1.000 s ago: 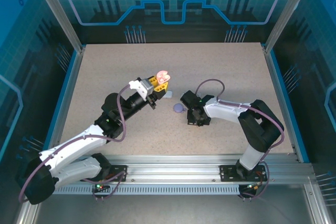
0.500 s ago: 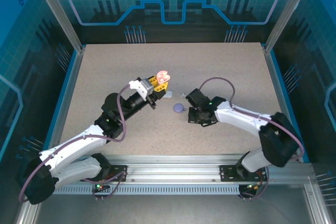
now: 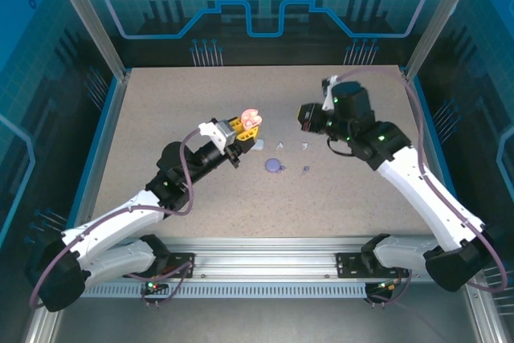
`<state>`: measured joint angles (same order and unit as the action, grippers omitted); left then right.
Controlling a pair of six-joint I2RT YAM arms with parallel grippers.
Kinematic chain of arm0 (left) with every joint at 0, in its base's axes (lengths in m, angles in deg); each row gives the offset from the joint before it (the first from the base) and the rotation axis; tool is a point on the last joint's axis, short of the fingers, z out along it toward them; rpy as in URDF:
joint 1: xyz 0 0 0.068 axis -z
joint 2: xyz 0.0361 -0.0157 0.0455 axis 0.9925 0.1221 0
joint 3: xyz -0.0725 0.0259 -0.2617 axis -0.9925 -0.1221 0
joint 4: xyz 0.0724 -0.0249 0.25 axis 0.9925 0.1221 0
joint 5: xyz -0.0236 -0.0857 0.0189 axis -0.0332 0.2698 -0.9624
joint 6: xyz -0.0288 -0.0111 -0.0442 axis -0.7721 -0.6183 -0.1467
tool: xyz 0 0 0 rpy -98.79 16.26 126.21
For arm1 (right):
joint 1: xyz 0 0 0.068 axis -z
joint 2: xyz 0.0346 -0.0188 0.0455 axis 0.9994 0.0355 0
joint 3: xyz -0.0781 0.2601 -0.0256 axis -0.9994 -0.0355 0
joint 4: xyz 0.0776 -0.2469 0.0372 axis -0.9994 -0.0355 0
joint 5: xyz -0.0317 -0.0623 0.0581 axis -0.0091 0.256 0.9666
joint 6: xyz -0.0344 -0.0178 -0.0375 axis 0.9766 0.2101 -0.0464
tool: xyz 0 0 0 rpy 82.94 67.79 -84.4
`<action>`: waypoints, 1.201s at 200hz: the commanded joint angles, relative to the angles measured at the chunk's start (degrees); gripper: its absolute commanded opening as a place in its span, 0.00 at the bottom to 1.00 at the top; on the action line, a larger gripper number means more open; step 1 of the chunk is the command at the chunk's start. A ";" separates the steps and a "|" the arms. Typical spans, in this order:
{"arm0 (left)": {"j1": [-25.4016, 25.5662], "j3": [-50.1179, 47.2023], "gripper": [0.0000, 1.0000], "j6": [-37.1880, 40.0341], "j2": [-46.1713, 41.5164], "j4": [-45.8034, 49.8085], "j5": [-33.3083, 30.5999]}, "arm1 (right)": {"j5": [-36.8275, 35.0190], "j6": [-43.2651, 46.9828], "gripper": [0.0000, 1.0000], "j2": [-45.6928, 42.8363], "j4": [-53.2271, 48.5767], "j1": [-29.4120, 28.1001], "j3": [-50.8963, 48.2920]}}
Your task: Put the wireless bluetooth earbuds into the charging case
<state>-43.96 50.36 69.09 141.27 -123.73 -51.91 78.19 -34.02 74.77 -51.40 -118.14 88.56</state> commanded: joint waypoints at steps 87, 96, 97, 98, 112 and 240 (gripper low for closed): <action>0.26 6.04 0.00 -4.42 6.35 -4.06 1.95 | 17.30 0.02 0.07 2.49 18.62 0.67 5.04; 0.19 6.15 0.00 -4.85 6.73 -4.61 1.95 | 17.96 0.89 0.07 1.82 21.31 0.01 3.19; 0.23 6.15 0.00 -4.86 6.75 -4.65 1.95 | 17.88 0.97 0.07 1.72 21.54 -0.11 3.08; 0.20 6.20 0.00 -4.86 6.81 -4.66 1.95 | 17.88 1.01 0.07 1.68 21.70 -0.22 2.89; 0.26 6.59 0.00 -5.30 7.22 -4.93 1.87 | 18.64 1.72 0.07 0.77 24.80 -1.05 0.40; 0.21 7.62 0.00 -7.39 7.99 -4.83 0.91 | 18.90 1.92 0.07 -2.50 35.78 -4.14 -9.45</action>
<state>-43.96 55.86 63.01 148.99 -126.30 -50.24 96.55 -32.36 73.78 -19.27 -121.46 80.21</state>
